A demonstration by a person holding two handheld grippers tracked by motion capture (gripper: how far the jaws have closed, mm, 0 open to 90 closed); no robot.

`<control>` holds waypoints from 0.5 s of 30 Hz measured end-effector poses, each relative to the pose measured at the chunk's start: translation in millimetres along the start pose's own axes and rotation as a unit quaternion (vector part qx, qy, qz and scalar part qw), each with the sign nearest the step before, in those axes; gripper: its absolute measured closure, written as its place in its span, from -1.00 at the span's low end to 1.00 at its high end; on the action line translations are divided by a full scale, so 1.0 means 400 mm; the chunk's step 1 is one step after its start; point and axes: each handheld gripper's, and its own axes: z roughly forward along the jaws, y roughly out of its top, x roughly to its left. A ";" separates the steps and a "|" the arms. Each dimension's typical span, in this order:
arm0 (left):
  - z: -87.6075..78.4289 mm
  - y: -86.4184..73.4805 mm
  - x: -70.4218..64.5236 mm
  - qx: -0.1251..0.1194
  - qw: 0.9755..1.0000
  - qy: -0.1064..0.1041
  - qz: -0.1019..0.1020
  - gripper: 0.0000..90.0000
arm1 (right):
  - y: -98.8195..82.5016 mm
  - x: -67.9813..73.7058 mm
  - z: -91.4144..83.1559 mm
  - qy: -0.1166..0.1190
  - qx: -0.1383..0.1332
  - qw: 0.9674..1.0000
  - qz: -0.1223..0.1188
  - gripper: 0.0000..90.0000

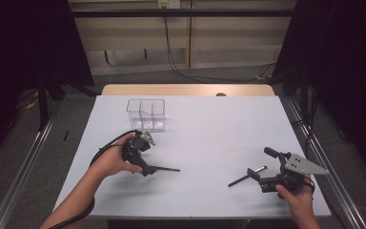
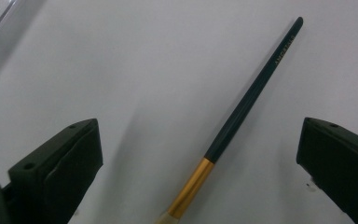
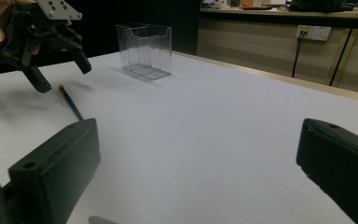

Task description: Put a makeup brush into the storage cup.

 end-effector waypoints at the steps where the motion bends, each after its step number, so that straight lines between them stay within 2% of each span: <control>1: 0.000 0.000 0.002 0.005 1.000 -0.002 0.002 -0.93 | 0.001 0.001 0.000 0.000 0.000 1.000 0.000 -1.00; 2: 0.001 -0.001 0.002 0.008 1.000 -0.002 0.004 -0.93 | 0.001 0.001 0.000 0.000 0.000 1.000 0.000 -1.00; 3: 0.004 -0.002 0.003 0.022 1.000 -0.001 0.008 -0.88 | 0.001 0.001 0.000 0.001 0.000 1.000 0.000 -1.00; 4: 0.004 -0.002 0.003 0.022 1.000 -0.001 0.008 -0.88 | 0.001 0.001 0.000 0.001 0.000 1.000 0.000 -1.00; 6: 0.007 -0.005 0.003 0.040 0.999 -0.002 0.026 -0.77 | 0.001 0.000 0.001 -0.001 0.000 1.000 0.000 -1.00; 9: 0.008 -0.005 0.004 0.043 0.999 -0.006 0.025 -0.70 | 0.001 0.000 0.001 -0.002 -0.001 1.000 0.001 -1.00; 10: 0.009 -0.004 0.003 0.053 0.998 0.001 0.037 -0.60 | 0.002 0.000 0.001 -0.002 -0.001 1.000 0.001 -1.00; 11: 0.009 -0.004 0.003 0.053 0.998 0.001 0.037 -0.55 | 0.002 -0.001 0.001 -0.002 -0.001 1.000 0.001 -1.00; 12: 0.010 -0.003 0.004 0.060 0.997 0.006 0.050 -0.49 | 0.002 -0.001 0.001 -0.002 -0.001 1.000 0.001 -1.00; 15: 0.008 -0.001 0.005 0.060 0.997 0.006 0.055 -0.35 | 0.002 -0.001 0.001 -0.001 -0.001 1.000 0.000 -1.00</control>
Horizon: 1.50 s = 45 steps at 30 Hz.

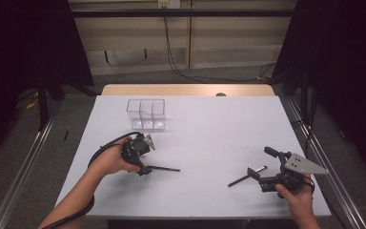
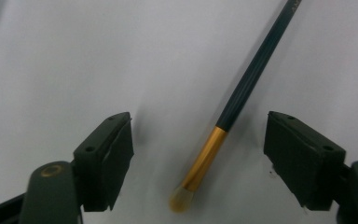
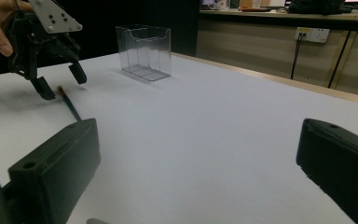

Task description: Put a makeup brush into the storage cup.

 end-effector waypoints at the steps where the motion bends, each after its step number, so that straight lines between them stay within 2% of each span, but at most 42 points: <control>1: 0.000 0.000 0.000 0.000 1.000 -0.002 -0.001 -0.35 | 0.000 0.000 0.000 0.000 0.000 1.000 0.000 -1.00; 8: 0.002 0.001 -0.004 0.010 1.000 -0.009 0.009 -0.12 | -0.001 -0.002 0.000 0.000 0.003 1.000 0.001 -1.00; 14: 0.003 -0.003 -0.006 0.002 1.000 -0.028 -0.006 0.08 | -0.001 -0.001 0.001 0.000 0.005 1.000 -0.001 -1.00; 15: 0.001 -0.003 -0.002 0.009 0.999 -0.030 0.006 0.13 | -0.001 0.000 0.001 0.000 0.005 1.000 -0.001 -1.00; 18: 0.002 -0.002 -0.005 0.005 0.999 -0.034 0.000 0.23 | -0.001 0.000 0.002 0.000 0.006 1.000 -0.001 -1.00; 20: 0.000 -0.001 -0.002 0.010 0.999 -0.037 0.012 0.25 | -0.001 -0.001 0.002 0.000 0.006 1.000 -0.002 -1.00; 21: -0.001 -0.001 -0.001 0.012 0.999 -0.038 0.010 0.37 | -0.001 -0.002 0.002 -0.001 0.006 1.000 0.000 -1.00; 22: 0.001 -0.002 -0.004 0.004 0.999 -0.039 -0.004 0.46 | -0.002 -0.002 0.001 -0.002 0.007 1.000 0.000 -1.00; 23: 0.000 -0.002 -0.004 0.006 0.999 -0.040 -0.006 0.54 | -0.002 -0.003 0.001 -0.002 0.007 1.000 -0.001 -1.00; 25: -0.004 -0.001 0.002 0.020 0.999 -0.043 0.012 0.58 | -0.002 -0.003 0.001 -0.002 0.007 1.000 -0.001 -1.00; 28: -0.002 0.003 0.000 0.025 0.999 -0.045 0.014 0.74 | -0.002 -0.003 0.001 -0.003 0.007 1.000 -0.001 -1.00; 29: -0.003 0.006 0.001 0.031 0.998 -0.047 0.015 0.74 | -0.002 -0.003 0.001 -0.003 0.008 1.000 -0.002 -1.00; 31: -0.001 0.008 -0.001 0.034 0.998 -0.048 0.007 0.86 | -0.003 -0.003 0.003 -0.004 0.014 1.000 -0.005 -1.00; 35: -0.001 0.005 -0.002 0.030 0.998 -0.047 0.001 0.87 | -0.003 -0.002 0.006 -0.003 0.015 1.000 -0.005 -1.00; 36: -0.001 -0.001 -0.004 0.017 0.999 -0.045 -0.011 0.87 | -0.004 -0.002 0.007 -0.001 0.016 1.000 -0.004 -1.00; 40: -0.004 -0.006 -0.003 0.015 0.999 -0.044 -0.016 0.87 | -0.004 -0.001 0.009 -0.001 0.017 1.000 -0.005 -1.00; 43: -0.005 -0.005 0.001 0.013 0.998 -0.048 -0.035 0.87 | -0.004 -0.001 0.010 -0.001 0.019 1.000 -0.004 -1.00; 44: -0.007 -0.003 0.003 0.012 0.997 -0.055 -0.048 0.87 | -0.005 -0.001 0.011 0.000 0.020 1.000 -0.004 -1.00; 45: -0.007 -0.003 0.003 0.012 0.997 -0.055 -0.048 0.87 | -0.005 -0.001 0.011 0.000 0.020 1.000 -0.004 -1.00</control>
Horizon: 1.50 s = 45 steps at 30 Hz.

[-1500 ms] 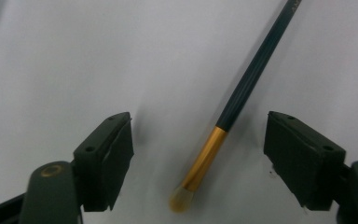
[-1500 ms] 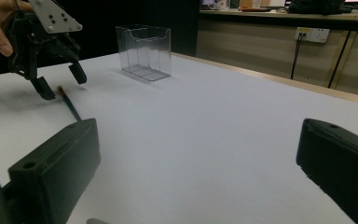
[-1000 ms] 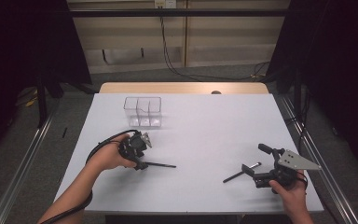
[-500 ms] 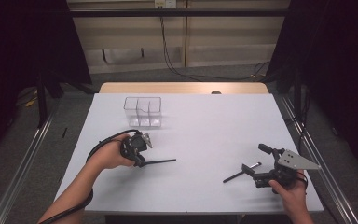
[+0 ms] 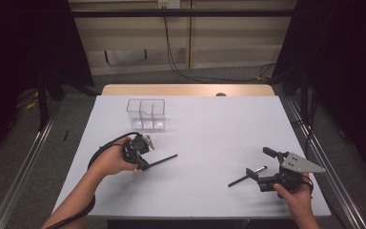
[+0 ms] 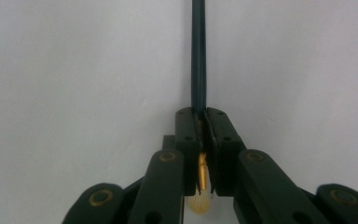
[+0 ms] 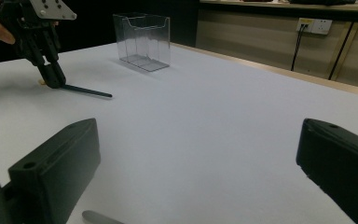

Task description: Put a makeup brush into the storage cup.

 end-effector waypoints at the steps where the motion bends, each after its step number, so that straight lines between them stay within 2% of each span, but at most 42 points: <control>1: -0.005 0.005 -0.001 -0.009 1.000 -0.001 -0.004 0.87 | 0.000 0.000 0.001 0.000 0.001 1.000 0.000 -1.00; 13: -0.032 0.066 -0.040 -0.029 0.999 -0.016 0.015 0.87 | -0.001 0.002 0.004 0.003 0.006 1.000 -0.003 -1.00; 18: -0.031 0.082 -0.048 -0.030 0.999 -0.023 0.025 0.87 | -0.001 0.002 0.006 0.003 0.006 1.000 -0.002 -1.00; 21: -0.025 0.092 -0.055 -0.036 0.999 -0.027 0.018 0.87 | 0.000 0.003 0.008 0.004 0.007 1.000 -0.002 -1.00; 24: -0.016 0.101 -0.064 -0.034 0.999 -0.027 0.027 0.87 | 0.000 0.004 0.010 0.003 0.006 1.000 -0.002 -1.00; 27: -0.012 0.109 -0.070 -0.038 0.998 -0.033 0.025 0.87 | 0.000 0.005 0.010 0.004 0.007 1.000 -0.003 -1.00; 31: -0.014 0.118 -0.075 -0.033 0.998 -0.038 0.031 0.87 | 0.000 0.006 0.012 0.007 0.006 1.000 -0.001 -1.00; 45: -0.021 0.164 -0.101 -0.049 0.997 -0.038 0.051 0.87 | 0.006 0.018 0.024 0.014 0.007 1.000 0.007 -1.00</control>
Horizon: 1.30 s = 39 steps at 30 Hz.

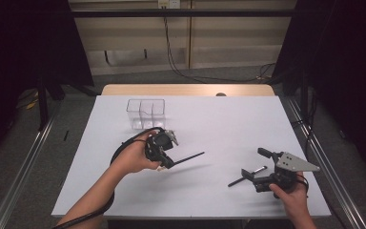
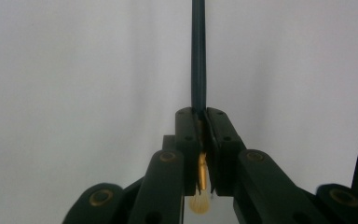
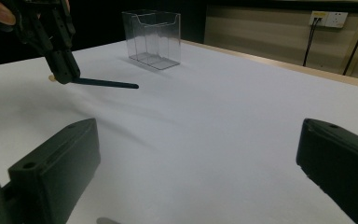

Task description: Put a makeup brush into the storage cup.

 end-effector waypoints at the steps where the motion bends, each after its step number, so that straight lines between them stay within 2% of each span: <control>1: 0.000 0.004 0.000 -0.002 1.000 0.000 0.002 0.87 | 0.002 0.000 0.000 0.001 0.001 1.000 -0.001 -1.00; 11: 0.001 0.041 -0.009 -0.002 1.000 -0.006 0.018 0.87 | 0.025 -0.005 0.002 0.004 0.001 1.000 0.000 -1.00; 17: 0.009 0.062 -0.011 -0.010 1.000 -0.011 0.022 0.87 | 0.036 0.000 0.012 0.015 0.008 1.000 -0.004 -1.00; 26: 0.022 0.080 -0.017 -0.011 0.999 -0.016 0.028 0.87 | 0.052 0.003 0.031 0.034 0.021 0.999 -0.012 -1.00; 31: 0.019 0.090 -0.019 -0.010 0.999 -0.018 0.033 0.87 | 0.070 0.011 0.055 0.057 0.037 0.997 -0.020 -1.00; 33: 0.020 0.092 -0.020 -0.011 0.999 -0.020 0.031 0.87 | 0.075 0.013 0.059 0.059 0.040 0.997 -0.025 -1.00; 39: 0.025 0.097 -0.025 -0.011 0.999 -0.023 0.033 0.87 | 0.102 0.024 0.085 0.082 0.068 0.993 -0.047 -1.00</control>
